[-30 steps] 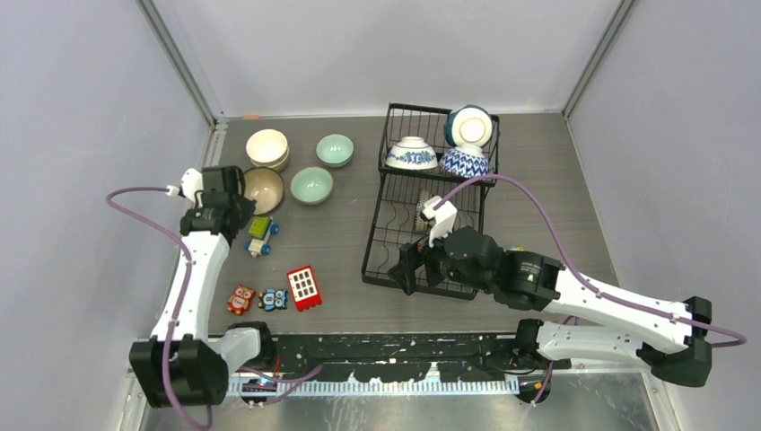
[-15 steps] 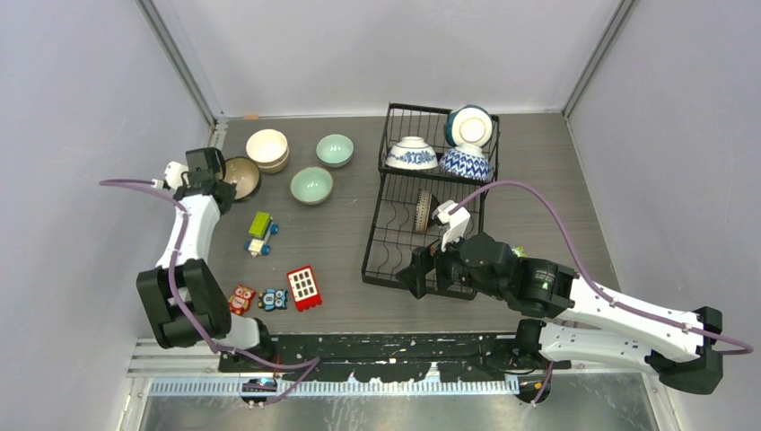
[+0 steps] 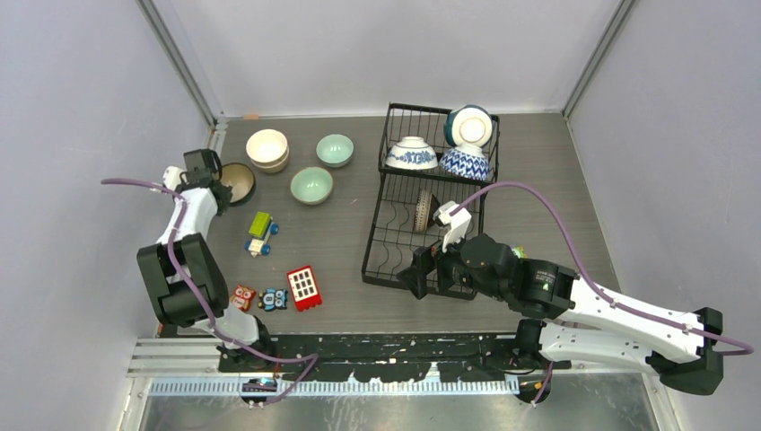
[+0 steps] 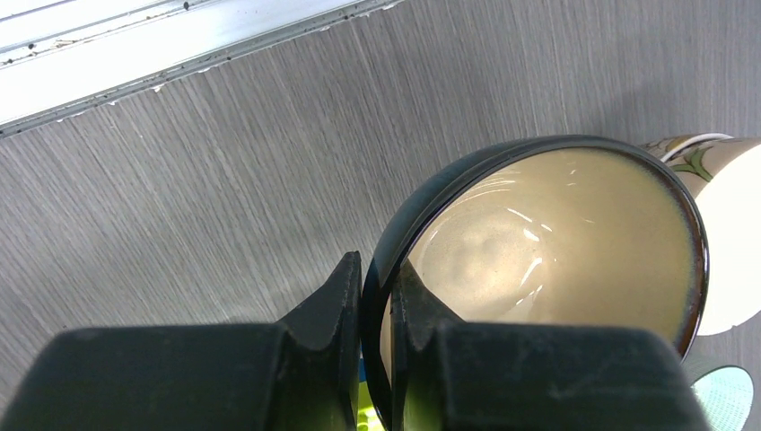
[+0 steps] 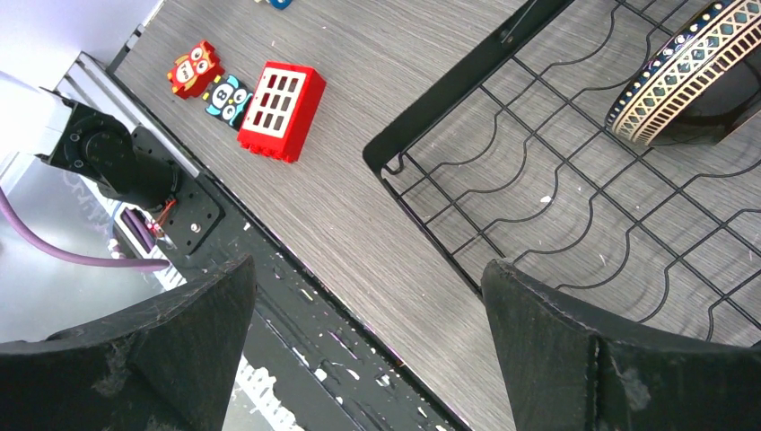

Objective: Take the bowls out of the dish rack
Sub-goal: Place the bowl at the center of the board.

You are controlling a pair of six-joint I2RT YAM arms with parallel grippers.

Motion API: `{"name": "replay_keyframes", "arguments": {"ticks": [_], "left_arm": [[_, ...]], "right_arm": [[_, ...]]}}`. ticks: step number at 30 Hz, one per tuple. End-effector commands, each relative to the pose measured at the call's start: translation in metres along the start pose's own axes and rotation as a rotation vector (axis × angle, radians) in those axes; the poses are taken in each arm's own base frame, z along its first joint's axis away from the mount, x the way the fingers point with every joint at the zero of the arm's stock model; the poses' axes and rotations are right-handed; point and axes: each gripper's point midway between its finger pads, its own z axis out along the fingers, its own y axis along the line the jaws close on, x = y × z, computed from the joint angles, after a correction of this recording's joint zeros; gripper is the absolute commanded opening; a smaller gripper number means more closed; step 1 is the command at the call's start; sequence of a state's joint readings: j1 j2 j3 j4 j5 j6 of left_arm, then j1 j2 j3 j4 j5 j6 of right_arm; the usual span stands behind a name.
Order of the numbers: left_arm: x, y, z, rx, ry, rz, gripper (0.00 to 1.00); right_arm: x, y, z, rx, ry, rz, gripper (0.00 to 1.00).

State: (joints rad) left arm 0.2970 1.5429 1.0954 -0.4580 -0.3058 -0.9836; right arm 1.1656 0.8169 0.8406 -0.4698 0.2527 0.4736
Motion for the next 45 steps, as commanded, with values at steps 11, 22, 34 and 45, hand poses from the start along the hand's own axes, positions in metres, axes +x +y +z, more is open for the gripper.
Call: {"name": "replay_keyframes", "arguments": {"ticks": [11,22,34,45], "left_arm": [[-0.01,-0.006,0.026,-0.007,-0.062,-0.002,0.0],[0.0,-0.001,0.037,0.003,-0.046,0.075,0.0],[0.003,-0.001,0.034,0.021,-0.032,0.133,0.35],[-0.02,-0.01,-0.019,0.081,-0.083,0.12,0.69]], "right_arm": [[-0.015,0.003,0.0,0.0,-0.063,0.011,0.99],[-0.011,-0.005,0.001,0.036,-0.046,-0.011,0.99],[-0.013,-0.012,0.001,0.073,-0.056,-0.045,0.99],[-0.022,-0.015,-0.01,0.075,-0.084,-0.057,0.99]]}}
